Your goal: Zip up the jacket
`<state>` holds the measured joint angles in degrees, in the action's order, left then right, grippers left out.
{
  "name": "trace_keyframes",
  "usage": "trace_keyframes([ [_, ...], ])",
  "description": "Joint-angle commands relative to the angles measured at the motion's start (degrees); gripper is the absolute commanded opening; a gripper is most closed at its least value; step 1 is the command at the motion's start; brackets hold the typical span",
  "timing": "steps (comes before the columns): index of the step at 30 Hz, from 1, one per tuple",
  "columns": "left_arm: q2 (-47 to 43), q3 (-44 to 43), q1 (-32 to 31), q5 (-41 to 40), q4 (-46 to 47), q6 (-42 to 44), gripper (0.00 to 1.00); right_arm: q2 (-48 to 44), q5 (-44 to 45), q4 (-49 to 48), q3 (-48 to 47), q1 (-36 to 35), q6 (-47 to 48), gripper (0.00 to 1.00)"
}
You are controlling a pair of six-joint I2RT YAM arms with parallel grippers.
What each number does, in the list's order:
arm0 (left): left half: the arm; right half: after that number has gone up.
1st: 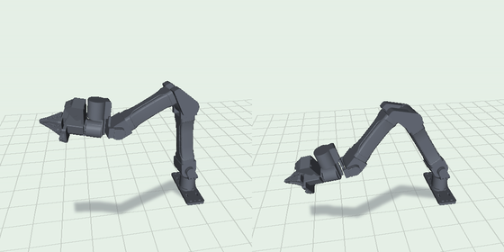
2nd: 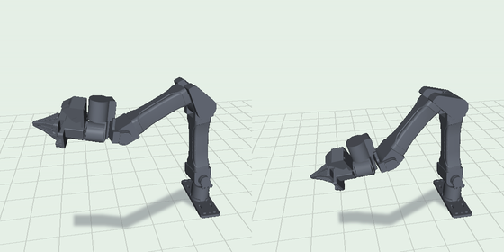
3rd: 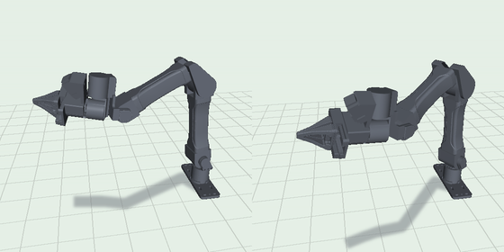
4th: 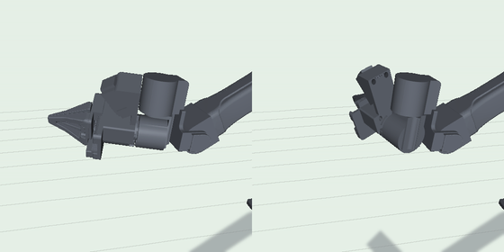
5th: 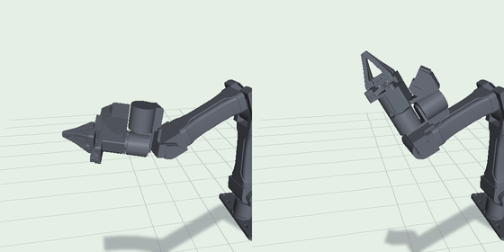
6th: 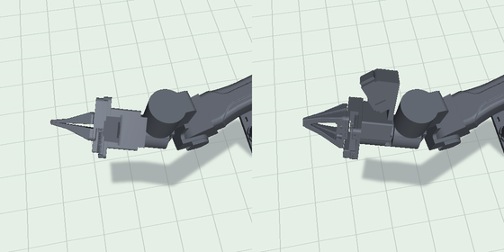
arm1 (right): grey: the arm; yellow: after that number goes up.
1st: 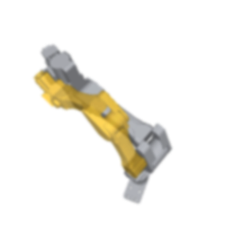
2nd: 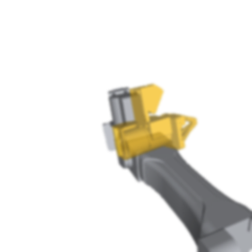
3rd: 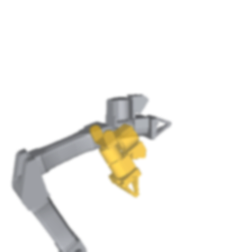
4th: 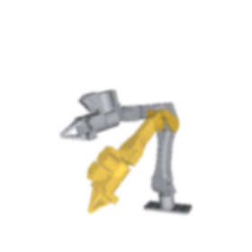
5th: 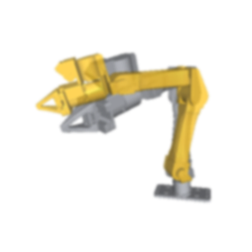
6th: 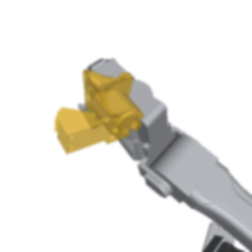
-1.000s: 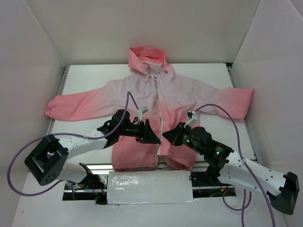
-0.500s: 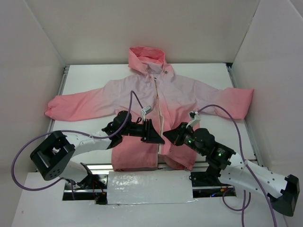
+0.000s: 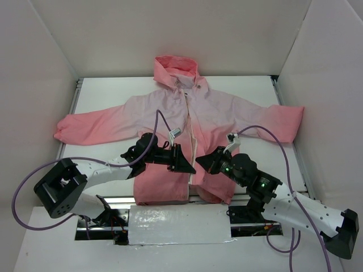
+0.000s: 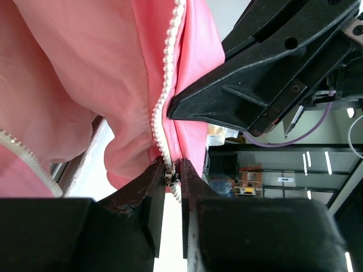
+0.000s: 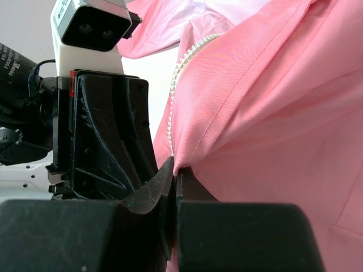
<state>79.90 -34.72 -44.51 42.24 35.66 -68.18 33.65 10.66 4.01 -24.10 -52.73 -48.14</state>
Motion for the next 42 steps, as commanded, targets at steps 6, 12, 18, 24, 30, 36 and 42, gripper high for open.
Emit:
trace_keyframes([
  [6, -1.3, -0.5, -0.3, 3.1, 2.1, 1.2, 0.14, 2.3, 1.6, -3.3, -1.8, 0.2, 0.5, 0.0],
  [12, -2.8, -1.8, -0.3, 9.1, -2.3, 6.9, 0.11, 3.3, -4.8, -8.9, -2.3, 2.3, 4.5, 0.0],
  [18, -4.4, -3.2, -0.3, 13.5, -13.1, 15.6, 0.08, 3.2, -10.4, -11.3, -2.4, 5.3, 6.3, 0.0],
  [24, -5.5, -2.4, -0.5, 16.5, -8.8, 12.5, 0.12, 6.1, -14.6, -11.8, -3.2, 6.1, 7.3, 0.0],
  [30, -5.5, -1.1, -2.6, 18.3, -2.3, 8.5, 0.18, 6.7, -12.8, -12.4, -4.1, 7.1, 8.1, 0.0],
  [36, -5.5, 0.3, -3.3, 17.1, -4.6, 9.1, 0.2, 8.8, -11.6, -12.5, -6.3, 8.2, 7.5, 0.0],
  [42, -5.5, 1.5, -4.4, 16.1, -1.4, 6.8, 0.27, 9.0, -8.6, -14.0, -6.5, 8.2, 3.9, 0.0],
])
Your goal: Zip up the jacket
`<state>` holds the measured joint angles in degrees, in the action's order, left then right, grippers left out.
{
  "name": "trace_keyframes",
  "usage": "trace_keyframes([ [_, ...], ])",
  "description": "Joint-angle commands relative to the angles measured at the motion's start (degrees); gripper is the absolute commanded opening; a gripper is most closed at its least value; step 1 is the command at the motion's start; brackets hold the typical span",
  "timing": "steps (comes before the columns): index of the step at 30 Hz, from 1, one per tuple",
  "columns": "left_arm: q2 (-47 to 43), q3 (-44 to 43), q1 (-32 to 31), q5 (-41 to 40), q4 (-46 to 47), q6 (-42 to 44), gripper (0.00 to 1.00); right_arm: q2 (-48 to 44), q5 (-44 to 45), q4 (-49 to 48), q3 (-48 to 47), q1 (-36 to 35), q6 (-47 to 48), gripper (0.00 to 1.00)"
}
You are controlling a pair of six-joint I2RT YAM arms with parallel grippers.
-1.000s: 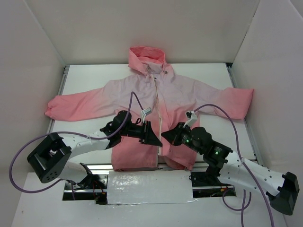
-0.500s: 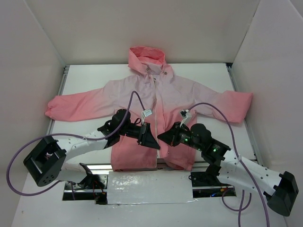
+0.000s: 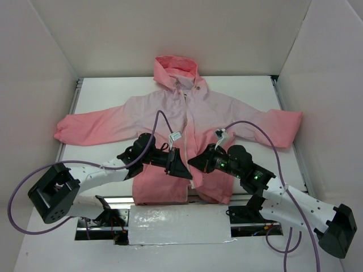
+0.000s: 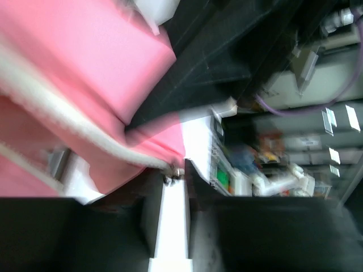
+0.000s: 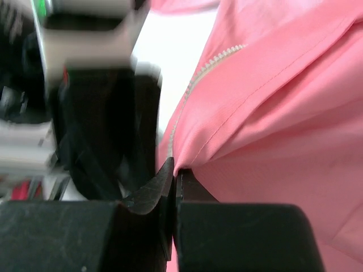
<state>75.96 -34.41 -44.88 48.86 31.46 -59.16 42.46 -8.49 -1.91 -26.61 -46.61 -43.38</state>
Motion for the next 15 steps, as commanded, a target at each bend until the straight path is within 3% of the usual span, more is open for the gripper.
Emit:
trace_keyframes([
  [1, -1.7, 1.1, -4.0, 9.4, 2.4, -2.3, 0.36, 0.6, 10.2, -8.2, -4.4, 2.0, -1.0, 0.0],
  [4, -2.7, -0.1, -4.0, 7.7, -2.8, 0.9, 0.46, 1.3, 8.8, -8.6, -5.0, 2.0, 0.0, 0.0],
  [8, -3.3, -1.8, -3.9, 4.8, -5.8, 2.4, 0.37, 1.0, 7.4, -10.1, -3.6, 1.9, -0.7, 0.0],
  [13, -4.1, -5.1, -3.1, -1.5, -13.5, 6.6, 0.55, 0.1, 6.7, -10.0, -2.2, 2.0, -0.6, 0.0],
  [15, -5.6, -6.9, -2.1, -5.7, -22.7, 9.0, 0.59, -0.9, 6.8, -9.6, -1.7, 2.0, -0.5, 0.0],
])
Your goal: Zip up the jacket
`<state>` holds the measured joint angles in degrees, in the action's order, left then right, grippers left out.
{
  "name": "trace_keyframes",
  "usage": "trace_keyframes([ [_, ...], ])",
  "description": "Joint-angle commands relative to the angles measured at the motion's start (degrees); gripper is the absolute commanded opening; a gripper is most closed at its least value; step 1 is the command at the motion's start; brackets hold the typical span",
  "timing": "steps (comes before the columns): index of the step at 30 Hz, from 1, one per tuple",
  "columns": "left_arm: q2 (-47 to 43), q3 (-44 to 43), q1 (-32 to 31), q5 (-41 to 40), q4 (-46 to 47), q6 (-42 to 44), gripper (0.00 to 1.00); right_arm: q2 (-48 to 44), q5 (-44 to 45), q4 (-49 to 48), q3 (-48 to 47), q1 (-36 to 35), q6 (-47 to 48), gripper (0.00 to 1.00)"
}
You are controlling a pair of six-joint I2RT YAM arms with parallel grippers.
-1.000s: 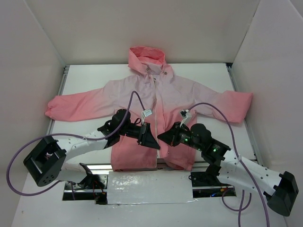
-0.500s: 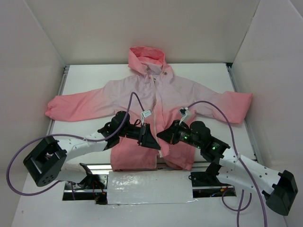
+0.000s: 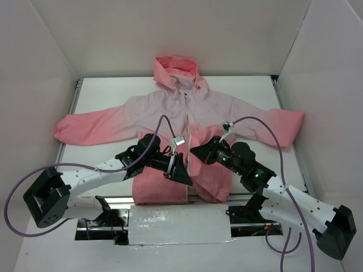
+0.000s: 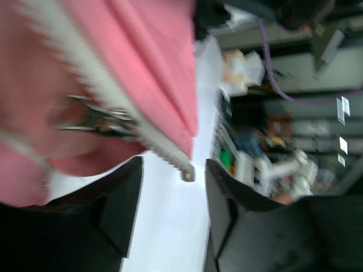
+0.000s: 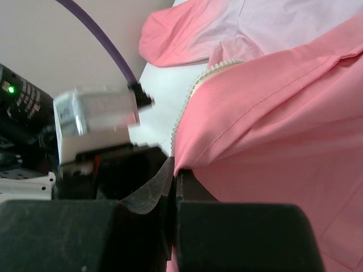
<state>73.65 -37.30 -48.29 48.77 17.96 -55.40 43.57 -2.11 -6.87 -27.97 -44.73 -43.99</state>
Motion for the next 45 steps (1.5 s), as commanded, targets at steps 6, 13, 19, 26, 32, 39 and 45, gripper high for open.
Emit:
trace_keyframes([
  [6, -10.6, -2.4, 8.0, -15.3, -11.8, 4.3, 0.64, -3.7, -0.3, -4.7, 0.7, 0.2, 0.5, 0.0],
  [13, -8.3, 0.3, 9.3, -11.8, 4.4, -3.2, 0.57, -3.1, -3.5, -6.0, 0.4, 0.2, 0.7, 0.0],
  [19, -4.8, -1.2, 9.4, -9.5, 8.6, -5.3, 0.5, -2.9, -3.3, -5.4, -0.3, 0.2, 1.0, 0.0],
  [26, -4.2, 2.2, 9.4, -7.8, 17.1, -10.7, 0.43, -2.4, -2.9, -4.3, -1.2, 0.3, 1.4, 0.0],
  [32, -4.2, 2.2, 9.4, -7.1, 16.8, -10.8, 0.4, -1.9, -1.9, -4.6, -1.3, 0.2, 1.4, 0.0],
  [39, -4.2, 3.8, 9.2, -6.9, 16.0, -10.6, 0.37, -1.1, -0.8, -4.5, -2.2, 0.3, 1.3, 0.0],
  [45, -3.2, 3.5, 8.7, -7.5, 14.7, -9.8, 0.35, -0.5, -0.8, -5.2, -2.3, 0.2, 0.8, 0.0],
])
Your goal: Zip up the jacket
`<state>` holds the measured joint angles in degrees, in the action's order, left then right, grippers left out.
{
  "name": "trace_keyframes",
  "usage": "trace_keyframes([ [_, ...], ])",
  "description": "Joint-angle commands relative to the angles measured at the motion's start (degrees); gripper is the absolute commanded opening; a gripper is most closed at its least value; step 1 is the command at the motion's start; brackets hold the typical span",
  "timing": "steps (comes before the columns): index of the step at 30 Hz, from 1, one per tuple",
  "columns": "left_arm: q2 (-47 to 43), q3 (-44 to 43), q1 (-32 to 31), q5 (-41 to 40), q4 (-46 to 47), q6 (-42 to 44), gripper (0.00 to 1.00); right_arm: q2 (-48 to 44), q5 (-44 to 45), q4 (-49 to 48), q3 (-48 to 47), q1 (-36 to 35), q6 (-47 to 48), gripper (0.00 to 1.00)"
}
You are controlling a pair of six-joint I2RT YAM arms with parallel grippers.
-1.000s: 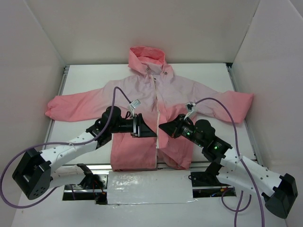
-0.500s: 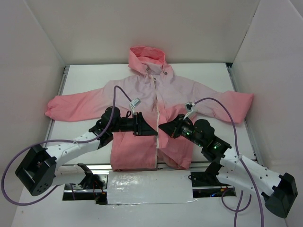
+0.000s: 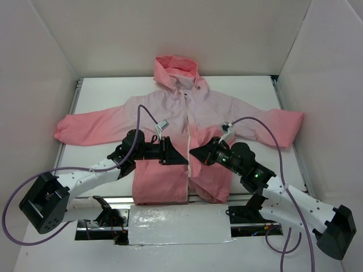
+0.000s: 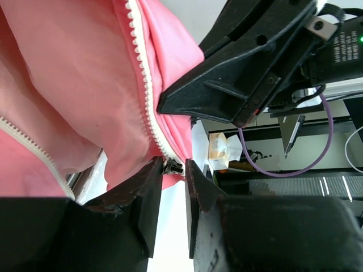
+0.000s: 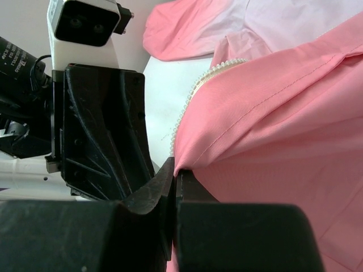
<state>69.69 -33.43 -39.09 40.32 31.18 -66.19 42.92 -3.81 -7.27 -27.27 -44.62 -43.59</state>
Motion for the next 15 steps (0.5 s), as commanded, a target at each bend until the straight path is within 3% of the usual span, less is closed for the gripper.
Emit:
trace_keyframes([
  [1, 0.8, -0.4, -0.5, 1.0, 1.7, 0.9, 0.34, 0.2, 0.9, -4.8, -3.1, 0.1, 0.5, 0.0],
  [8, 1.9, -1.1, -0.6, 1.3, 2.7, 0.5, 0.34, 0.9, 0.5, -5.7, -2.8, 0.1, 0.2, 0.0],
  [12, 2.1, -0.1, -0.6, 1.8, 4.9, -0.8, 0.53, 0.9, 0.8, -4.9, -3.1, 0.1, 0.5, 0.0],
  [15, 2.1, -0.1, -0.6, 1.8, 4.6, -0.5, 0.62, 0.7, 0.8, -4.8, -3.0, 0.1, 0.7, 0.0],
])
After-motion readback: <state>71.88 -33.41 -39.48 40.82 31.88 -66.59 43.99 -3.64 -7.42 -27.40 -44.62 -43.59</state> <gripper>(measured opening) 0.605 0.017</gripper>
